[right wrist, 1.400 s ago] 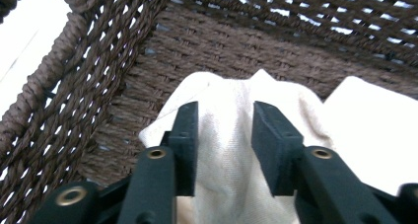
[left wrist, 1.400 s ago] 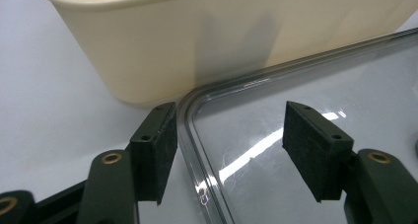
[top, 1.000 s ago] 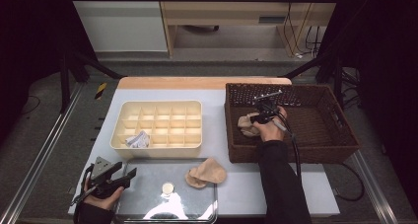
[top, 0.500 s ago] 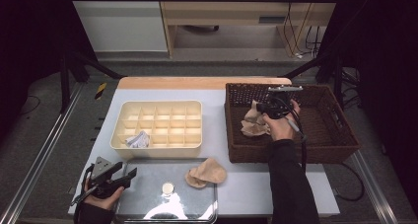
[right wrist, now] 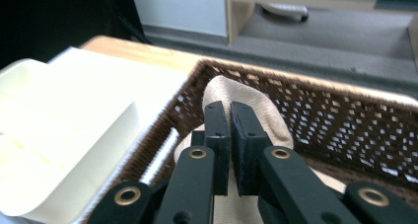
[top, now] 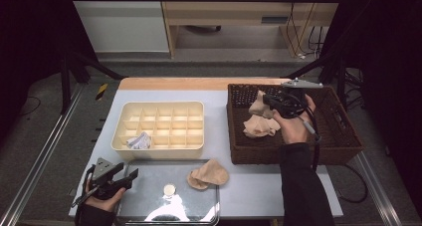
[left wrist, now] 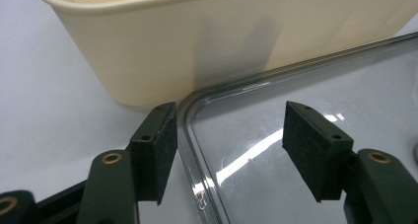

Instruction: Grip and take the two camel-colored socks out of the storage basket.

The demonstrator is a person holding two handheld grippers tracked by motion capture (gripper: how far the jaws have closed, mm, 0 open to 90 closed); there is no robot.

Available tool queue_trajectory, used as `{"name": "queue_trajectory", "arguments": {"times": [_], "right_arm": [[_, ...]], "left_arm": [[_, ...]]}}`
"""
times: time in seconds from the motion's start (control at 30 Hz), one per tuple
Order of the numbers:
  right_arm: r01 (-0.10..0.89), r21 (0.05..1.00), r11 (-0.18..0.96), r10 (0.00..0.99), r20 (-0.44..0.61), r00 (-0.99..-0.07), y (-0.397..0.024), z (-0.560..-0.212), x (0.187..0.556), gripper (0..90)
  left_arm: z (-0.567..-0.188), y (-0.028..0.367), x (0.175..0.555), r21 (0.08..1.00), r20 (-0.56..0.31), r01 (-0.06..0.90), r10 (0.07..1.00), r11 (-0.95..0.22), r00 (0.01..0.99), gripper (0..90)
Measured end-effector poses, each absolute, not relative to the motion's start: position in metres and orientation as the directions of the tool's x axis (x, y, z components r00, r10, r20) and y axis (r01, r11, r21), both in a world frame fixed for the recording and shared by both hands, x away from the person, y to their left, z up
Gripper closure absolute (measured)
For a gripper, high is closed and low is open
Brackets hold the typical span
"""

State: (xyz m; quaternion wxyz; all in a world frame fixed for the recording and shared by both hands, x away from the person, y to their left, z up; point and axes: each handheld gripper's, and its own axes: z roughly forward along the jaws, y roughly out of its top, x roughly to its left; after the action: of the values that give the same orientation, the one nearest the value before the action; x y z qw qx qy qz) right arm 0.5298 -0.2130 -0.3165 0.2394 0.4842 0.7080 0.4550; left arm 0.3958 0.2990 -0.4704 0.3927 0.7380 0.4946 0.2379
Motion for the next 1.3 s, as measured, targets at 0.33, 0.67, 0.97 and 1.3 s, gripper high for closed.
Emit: {"name": "queue_trajectory", "arguments": {"times": [0.33,0.67,0.97,1.3], "right_arm": [[0.395,0.911,0.118,0.879,0.09,-0.469,-0.211,-0.296,0.503,87.1],[0.337,0.929,0.15,0.822,0.072,-0.565,-0.194,-0.286,0.475,87.1],[0.285,0.938,0.195,0.749,0.045,-0.661,-0.169,-0.277,0.447,87.1],[0.276,0.933,0.229,0.676,0.052,-0.735,-0.143,-0.291,0.429,87.2]], "left_arm": [[-0.469,0.298,0.395,0.819,-0.039,0.538,0.916,-0.2,0.399,37.4],[-0.466,0.299,0.395,0.826,-0.045,0.531,0.918,-0.187,0.394,37.2],[-0.464,0.3,0.394,0.83,-0.047,0.527,0.92,-0.182,0.39,37.1],[-0.463,0.3,0.394,0.836,-0.046,0.519,0.921,-0.177,0.388,37.3]]}}
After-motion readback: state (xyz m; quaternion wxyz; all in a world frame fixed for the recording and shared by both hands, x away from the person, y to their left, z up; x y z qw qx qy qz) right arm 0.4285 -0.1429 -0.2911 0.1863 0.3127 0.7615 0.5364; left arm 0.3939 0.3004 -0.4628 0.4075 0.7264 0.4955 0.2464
